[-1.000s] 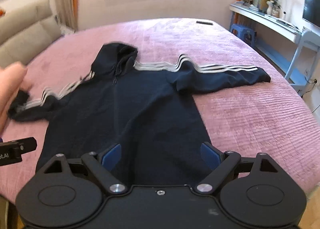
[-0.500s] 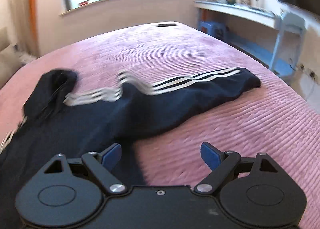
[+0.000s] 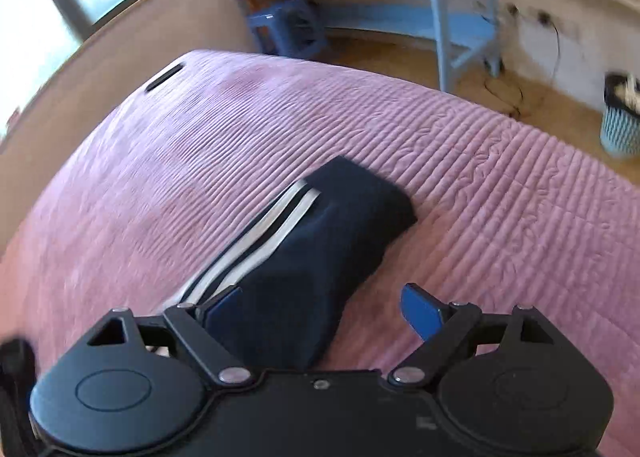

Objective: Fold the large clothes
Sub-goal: 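Grasp the striped sleeve cuff with the right gripper and lift it, then carry the sleeve across the hoodie body with the right gripper and release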

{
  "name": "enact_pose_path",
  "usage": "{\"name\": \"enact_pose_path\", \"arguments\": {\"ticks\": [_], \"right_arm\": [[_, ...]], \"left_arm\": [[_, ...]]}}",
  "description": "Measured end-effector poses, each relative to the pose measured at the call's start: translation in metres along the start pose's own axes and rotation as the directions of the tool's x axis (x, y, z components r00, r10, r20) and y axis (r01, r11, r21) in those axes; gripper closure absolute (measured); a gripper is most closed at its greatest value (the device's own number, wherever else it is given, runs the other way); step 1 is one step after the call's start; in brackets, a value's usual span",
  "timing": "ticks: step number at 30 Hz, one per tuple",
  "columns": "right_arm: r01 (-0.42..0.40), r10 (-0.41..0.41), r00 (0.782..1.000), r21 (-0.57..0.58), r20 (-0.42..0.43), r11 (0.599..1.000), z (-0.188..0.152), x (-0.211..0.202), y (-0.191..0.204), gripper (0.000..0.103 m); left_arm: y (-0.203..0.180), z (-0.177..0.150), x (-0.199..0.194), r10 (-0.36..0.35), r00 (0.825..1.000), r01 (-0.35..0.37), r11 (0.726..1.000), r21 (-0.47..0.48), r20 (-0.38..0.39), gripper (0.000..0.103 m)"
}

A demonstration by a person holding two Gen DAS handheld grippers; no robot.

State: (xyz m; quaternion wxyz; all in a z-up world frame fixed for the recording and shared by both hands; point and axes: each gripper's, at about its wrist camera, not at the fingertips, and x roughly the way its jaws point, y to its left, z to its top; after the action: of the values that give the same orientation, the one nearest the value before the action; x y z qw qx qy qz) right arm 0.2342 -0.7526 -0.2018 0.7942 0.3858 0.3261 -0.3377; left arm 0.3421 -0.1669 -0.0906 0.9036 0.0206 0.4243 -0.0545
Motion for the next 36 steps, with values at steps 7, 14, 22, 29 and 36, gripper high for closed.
{"name": "enact_pose_path", "arguments": {"ticks": [7, 14, 22, 29, 36], "right_arm": [[-0.088, 0.096, 0.995, 0.171, -0.039, 0.981, 0.024, 0.048, -0.024, 0.000], [-0.095, 0.098, 0.995, 0.114, -0.018, 0.989, 0.027, 0.046, -0.010, 0.082], [0.141, -0.123, 0.950, -0.044, 0.285, 0.989, 0.039, -0.048, 0.017, 0.086], [0.132, -0.060, 0.953, -0.230, 0.296, 0.964, -0.017, -0.087, 0.101, 0.086], [-0.178, 0.277, 0.950, -0.482, 0.142, 0.858, -0.154, -0.163, 0.253, 0.086]], "left_arm": [[-0.030, 0.014, 0.020, 0.056, 0.998, -0.055, 0.998, 0.042, -0.019, 0.002], [-0.034, 0.018, 0.028, 0.058, 0.997, -0.057, 0.998, 0.004, -0.049, 0.002], [0.007, 0.019, 0.017, 0.103, 0.994, -0.104, 0.994, -0.025, -0.038, 0.002], [0.072, 0.012, 0.010, 0.136, 0.990, -0.139, 0.988, -0.066, -0.048, 0.002], [0.140, 0.012, -0.004, 0.159, 0.987, -0.161, 0.984, -0.080, -0.024, 0.002]]}}
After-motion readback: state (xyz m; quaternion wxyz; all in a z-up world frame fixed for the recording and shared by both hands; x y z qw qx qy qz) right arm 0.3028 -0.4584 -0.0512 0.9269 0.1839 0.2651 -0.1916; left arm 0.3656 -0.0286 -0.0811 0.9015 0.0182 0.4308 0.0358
